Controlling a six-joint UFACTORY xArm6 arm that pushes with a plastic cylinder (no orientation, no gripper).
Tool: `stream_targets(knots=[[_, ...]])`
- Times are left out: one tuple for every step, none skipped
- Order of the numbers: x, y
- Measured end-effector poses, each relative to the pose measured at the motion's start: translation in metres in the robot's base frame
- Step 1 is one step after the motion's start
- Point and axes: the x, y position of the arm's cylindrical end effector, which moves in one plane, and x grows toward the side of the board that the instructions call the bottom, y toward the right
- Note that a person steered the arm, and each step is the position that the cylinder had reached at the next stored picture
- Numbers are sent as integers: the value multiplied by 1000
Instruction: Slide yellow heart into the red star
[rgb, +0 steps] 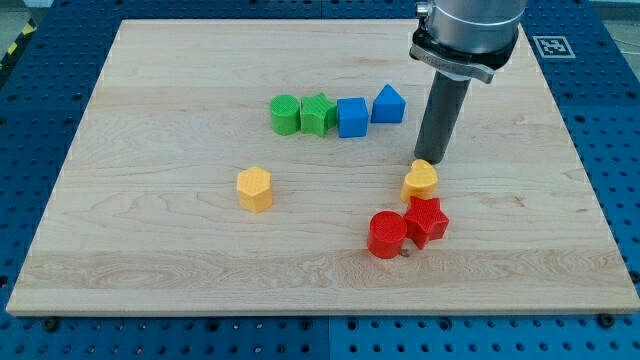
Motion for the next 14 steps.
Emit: stream_targets(knots=[[17,0],[37,0],[37,0],[17,-6],[12,-7],[9,-7],[-3,-25],[5,-62],[5,-93],[1,-134],[-3,-145],[-3,-201],[5,-255],[15,-264]])
